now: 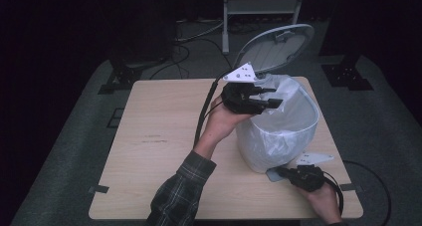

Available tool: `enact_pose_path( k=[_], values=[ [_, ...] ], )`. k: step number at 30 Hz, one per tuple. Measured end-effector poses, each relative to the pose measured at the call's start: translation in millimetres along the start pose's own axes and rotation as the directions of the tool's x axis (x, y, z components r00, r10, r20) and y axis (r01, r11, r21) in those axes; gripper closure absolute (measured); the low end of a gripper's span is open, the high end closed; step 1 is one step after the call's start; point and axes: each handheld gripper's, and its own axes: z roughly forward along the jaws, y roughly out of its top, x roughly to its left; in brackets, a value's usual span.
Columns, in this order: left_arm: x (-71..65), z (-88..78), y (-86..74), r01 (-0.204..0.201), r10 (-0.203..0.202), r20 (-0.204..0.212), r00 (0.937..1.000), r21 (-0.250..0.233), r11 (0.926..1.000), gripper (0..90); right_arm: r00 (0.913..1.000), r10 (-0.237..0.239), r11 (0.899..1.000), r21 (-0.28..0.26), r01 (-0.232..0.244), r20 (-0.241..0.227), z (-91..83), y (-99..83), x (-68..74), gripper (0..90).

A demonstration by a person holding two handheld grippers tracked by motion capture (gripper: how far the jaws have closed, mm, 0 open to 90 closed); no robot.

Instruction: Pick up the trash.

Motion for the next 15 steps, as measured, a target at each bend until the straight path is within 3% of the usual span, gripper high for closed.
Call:
enact_pose_path(
  k=[5, 15],
  values=[
    [-0.4, 0.9, 1.4, -0.011, 0.011, -0.029, 0.9995, -0.008, 0.9999, 45.5, 1.0, 0.001, 1.0, 0.001, -0.001, 0.001, 0.0, 0.1, 0.3, 90.0],
    [-3.1, -7.3, 1.2, -0.012, 0.012, -0.037, 0.9992, -0.012, 0.9999, 44.6, 1.0, 0.001, 1.0, 0.001, -0.001, 0.002, 0.0, 0.1, 0.3, 90.0]
  ],
)
